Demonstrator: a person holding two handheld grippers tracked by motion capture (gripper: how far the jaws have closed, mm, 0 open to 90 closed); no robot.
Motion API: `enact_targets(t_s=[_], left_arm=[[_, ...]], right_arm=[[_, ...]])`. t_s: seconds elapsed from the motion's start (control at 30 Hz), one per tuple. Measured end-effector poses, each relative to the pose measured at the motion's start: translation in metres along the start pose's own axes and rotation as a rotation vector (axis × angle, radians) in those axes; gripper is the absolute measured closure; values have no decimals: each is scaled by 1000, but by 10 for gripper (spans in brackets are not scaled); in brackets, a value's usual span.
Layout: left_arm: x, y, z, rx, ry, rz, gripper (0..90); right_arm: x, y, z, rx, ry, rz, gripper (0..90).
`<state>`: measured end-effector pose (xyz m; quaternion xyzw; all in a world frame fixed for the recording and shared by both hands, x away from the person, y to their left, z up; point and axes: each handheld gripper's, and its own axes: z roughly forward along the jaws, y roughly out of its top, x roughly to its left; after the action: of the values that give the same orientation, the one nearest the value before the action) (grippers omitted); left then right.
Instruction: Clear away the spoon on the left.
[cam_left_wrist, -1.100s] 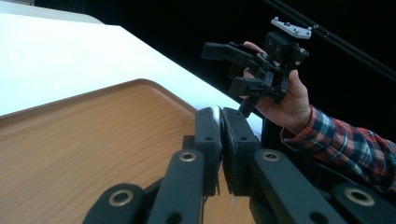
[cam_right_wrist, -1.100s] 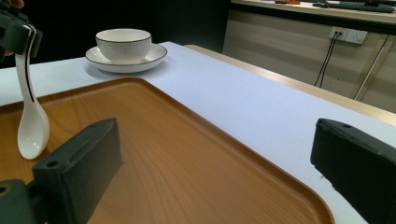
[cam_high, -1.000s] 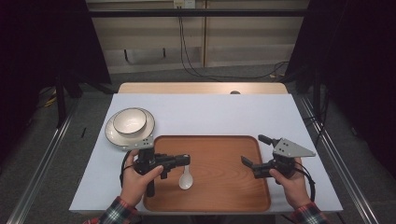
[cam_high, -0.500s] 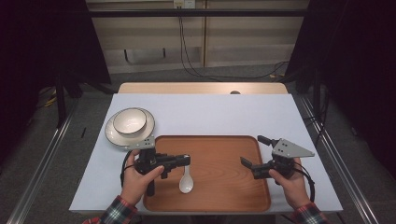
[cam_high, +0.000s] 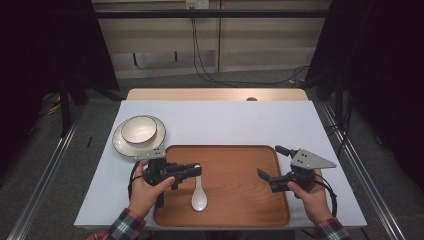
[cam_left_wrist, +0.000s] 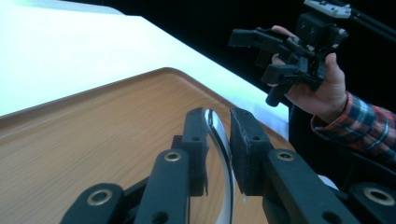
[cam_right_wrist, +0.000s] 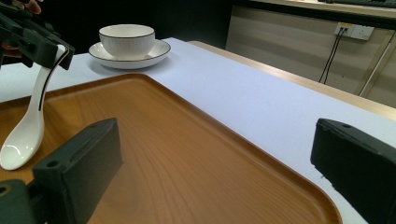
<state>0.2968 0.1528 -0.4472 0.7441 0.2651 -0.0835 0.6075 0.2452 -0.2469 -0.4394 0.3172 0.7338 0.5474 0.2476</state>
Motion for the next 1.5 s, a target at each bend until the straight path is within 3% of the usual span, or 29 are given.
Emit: enact_targets(t_s=[0.43,1.5], left_arm=[[5,-2,0,2,43,13,718],[12,-5,2,7,60,0,712]], right_arm=[[0,-1,1,4,6,-3,16],[1,-1,2,14,5,-5,16]])
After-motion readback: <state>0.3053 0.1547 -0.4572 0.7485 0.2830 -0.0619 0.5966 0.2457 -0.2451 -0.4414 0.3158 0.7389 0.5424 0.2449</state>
